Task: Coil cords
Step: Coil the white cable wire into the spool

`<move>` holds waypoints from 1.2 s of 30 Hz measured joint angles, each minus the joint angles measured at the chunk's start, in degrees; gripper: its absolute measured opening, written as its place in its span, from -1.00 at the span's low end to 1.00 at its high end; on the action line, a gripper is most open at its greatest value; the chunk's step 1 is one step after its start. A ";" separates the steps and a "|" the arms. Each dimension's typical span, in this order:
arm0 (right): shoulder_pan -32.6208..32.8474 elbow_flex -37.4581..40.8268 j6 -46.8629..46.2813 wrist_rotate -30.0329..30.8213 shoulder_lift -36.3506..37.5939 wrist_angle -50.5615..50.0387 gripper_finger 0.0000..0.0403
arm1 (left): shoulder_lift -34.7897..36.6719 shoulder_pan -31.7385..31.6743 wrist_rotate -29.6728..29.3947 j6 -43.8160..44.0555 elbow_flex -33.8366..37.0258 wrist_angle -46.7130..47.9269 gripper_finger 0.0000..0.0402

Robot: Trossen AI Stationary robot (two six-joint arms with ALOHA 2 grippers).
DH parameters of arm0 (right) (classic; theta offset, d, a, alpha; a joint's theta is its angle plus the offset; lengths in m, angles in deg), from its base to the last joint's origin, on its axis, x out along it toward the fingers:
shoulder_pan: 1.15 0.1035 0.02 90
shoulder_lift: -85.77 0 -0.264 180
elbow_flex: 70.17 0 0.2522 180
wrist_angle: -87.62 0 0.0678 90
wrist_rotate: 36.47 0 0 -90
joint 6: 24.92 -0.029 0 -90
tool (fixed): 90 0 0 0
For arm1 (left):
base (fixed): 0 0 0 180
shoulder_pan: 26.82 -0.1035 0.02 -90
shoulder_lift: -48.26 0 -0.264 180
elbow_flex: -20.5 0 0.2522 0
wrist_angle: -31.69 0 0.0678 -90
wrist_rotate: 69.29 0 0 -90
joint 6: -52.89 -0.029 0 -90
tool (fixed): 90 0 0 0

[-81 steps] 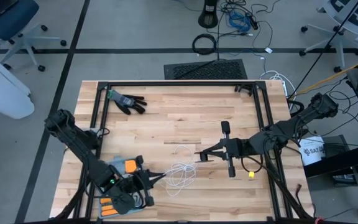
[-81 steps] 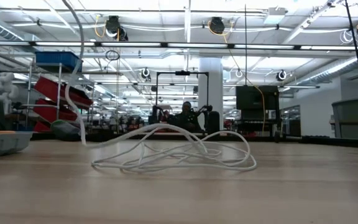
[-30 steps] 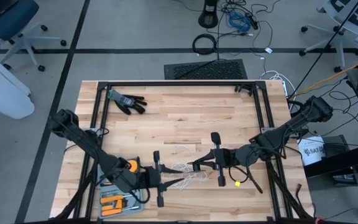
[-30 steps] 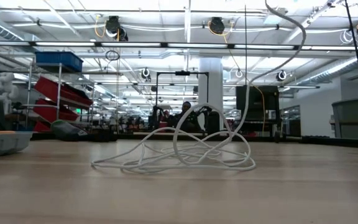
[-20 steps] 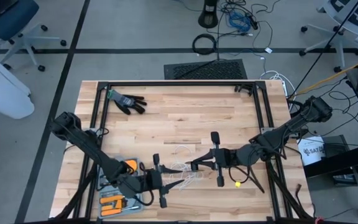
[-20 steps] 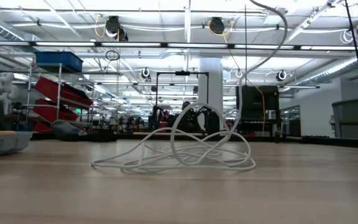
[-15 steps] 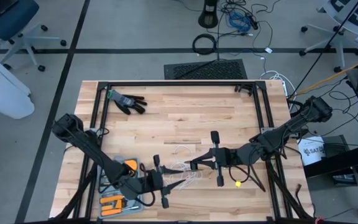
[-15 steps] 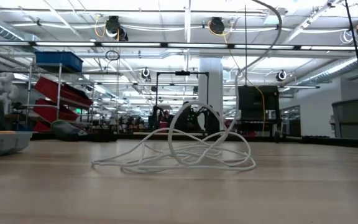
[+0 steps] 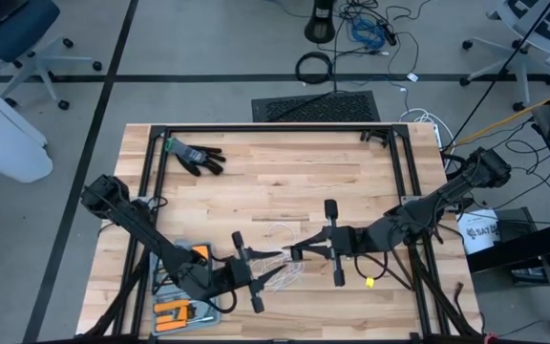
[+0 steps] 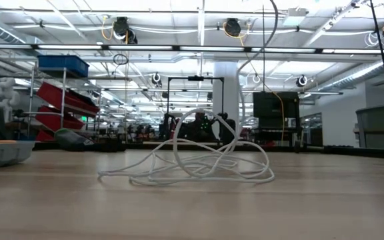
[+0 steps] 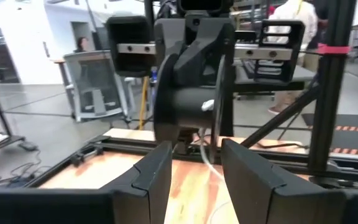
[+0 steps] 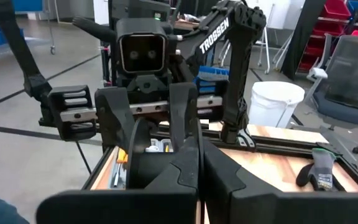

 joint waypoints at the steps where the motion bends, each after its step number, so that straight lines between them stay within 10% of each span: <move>1: 0.00 0.00 0.03 -0.03 0.00 0.15 -1.00 | 0.00 -0.21 1.03 0.12 0.00 -0.03 -0.27; 36: 0.07 -0.02 -0.14 -1.59 0.02 -1.24 -0.84 | 0.09 -1.20 8.11 0.28 0.02 -0.99 -0.98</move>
